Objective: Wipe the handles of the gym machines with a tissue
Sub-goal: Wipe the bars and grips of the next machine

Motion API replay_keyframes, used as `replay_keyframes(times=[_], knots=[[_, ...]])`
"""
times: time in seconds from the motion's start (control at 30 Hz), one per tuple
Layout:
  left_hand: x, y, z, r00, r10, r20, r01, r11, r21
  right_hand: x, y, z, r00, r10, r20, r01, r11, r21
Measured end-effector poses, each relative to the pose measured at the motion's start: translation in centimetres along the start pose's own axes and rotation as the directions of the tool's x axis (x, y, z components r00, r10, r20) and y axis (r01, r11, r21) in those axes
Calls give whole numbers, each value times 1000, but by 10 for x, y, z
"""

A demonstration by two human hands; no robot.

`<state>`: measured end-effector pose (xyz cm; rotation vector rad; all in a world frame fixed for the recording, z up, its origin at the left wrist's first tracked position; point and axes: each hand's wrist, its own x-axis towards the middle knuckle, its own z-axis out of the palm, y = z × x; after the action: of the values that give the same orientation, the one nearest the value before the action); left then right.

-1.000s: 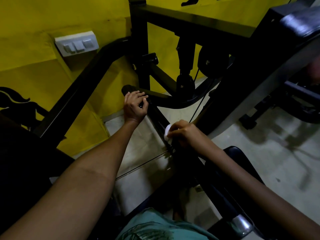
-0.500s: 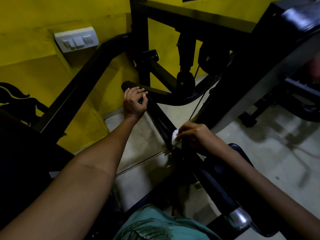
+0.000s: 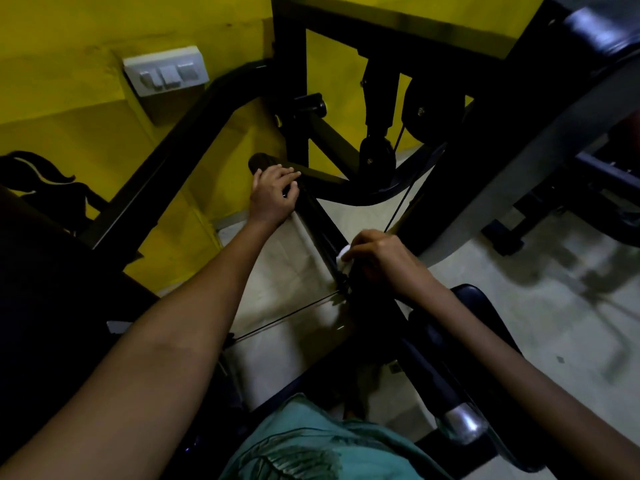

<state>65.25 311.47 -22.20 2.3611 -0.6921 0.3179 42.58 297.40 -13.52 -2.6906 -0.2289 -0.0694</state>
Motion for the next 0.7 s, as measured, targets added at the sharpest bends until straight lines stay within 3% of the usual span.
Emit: replay_keyframes(times=[0.07, 0.2, 0.33, 0.57, 0.7], knots=[[-9, 9, -9, 994, 12, 113, -13, 1000, 14, 4, -8, 3, 1000, -6, 12, 6, 1000, -18], [-60, 43, -12, 977, 156, 142, -120, 965, -232, -9, -4, -4, 991, -63, 120, 62, 998, 13], [-98, 69, 9, 983, 82, 162, -5, 904, -427, 1, 2, -14, 994, -10, 104, 8, 1000, 26], [-106, 80, 19, 998, -14, 62, 38, 913, -405, -25, -6, -16, 982, -59, 178, 58, 998, 16], [-109, 86, 21, 999, -38, 31, 47, 933, -356, -15, 0, -17, 991, -23, 135, 27, 999, -30]])
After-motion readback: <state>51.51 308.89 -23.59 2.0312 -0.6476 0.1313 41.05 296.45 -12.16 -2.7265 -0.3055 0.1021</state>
